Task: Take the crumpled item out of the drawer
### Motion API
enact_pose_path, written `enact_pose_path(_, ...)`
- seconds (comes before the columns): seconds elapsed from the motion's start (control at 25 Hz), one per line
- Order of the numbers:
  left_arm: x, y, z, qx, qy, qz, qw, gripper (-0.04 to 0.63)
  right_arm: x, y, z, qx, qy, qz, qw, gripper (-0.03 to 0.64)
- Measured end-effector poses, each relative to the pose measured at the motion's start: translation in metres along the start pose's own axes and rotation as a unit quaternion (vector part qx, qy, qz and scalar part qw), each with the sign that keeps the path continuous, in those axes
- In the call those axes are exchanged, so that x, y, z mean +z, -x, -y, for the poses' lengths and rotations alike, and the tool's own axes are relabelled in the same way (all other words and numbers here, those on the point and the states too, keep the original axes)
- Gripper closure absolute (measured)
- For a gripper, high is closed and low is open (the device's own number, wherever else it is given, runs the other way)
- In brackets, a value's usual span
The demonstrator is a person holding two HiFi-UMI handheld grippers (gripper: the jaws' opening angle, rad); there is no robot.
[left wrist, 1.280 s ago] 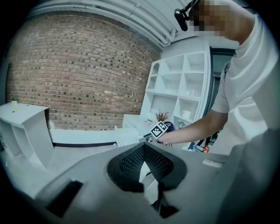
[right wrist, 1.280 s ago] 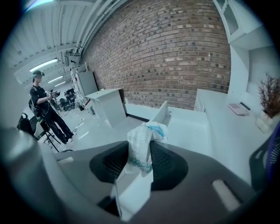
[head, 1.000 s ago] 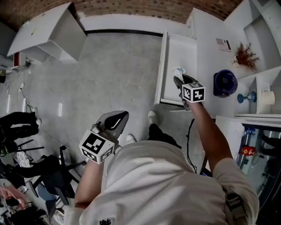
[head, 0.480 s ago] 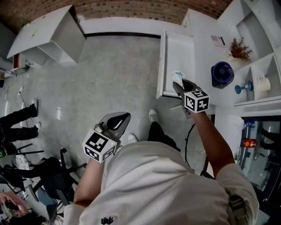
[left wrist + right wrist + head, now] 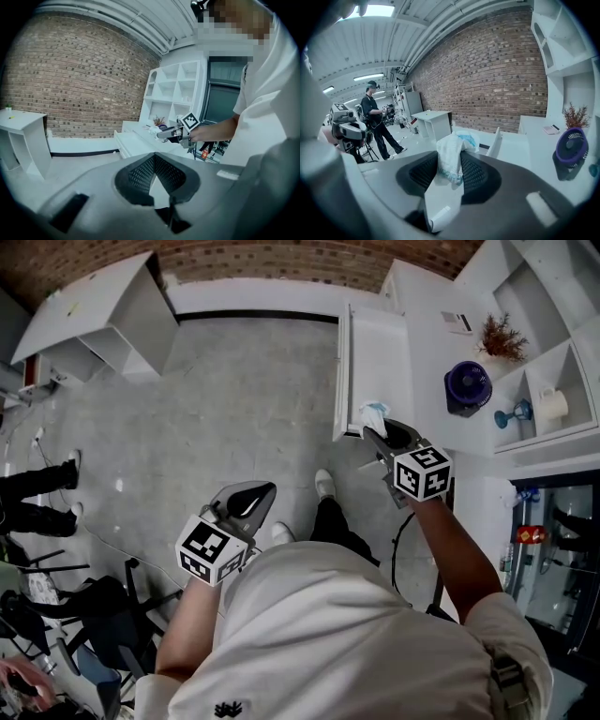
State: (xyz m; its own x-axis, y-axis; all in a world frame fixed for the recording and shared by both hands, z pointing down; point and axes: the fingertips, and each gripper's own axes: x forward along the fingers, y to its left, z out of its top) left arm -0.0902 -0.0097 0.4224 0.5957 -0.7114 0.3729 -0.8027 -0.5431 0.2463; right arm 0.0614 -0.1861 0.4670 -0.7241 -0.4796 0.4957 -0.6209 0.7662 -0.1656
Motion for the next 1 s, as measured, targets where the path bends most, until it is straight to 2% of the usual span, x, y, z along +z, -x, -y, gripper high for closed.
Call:
enact_pose_path(0.56, -0.026, 0.029, 0.016, 0.003, 0.006, -0.001, 1.0, 0.59, -0.012, 0.031, -0.051, 0.017, 0.01, -0.001, 1.0, 0.46)
enact_pose_path(1.0, -0.019, 0.021, 0.016, 0.002, 0.004, 0.004, 1.0, 0.591, 0.0, 0.034, -0.062, 0.034, 0.01, 0.012, 0.999, 0.462)
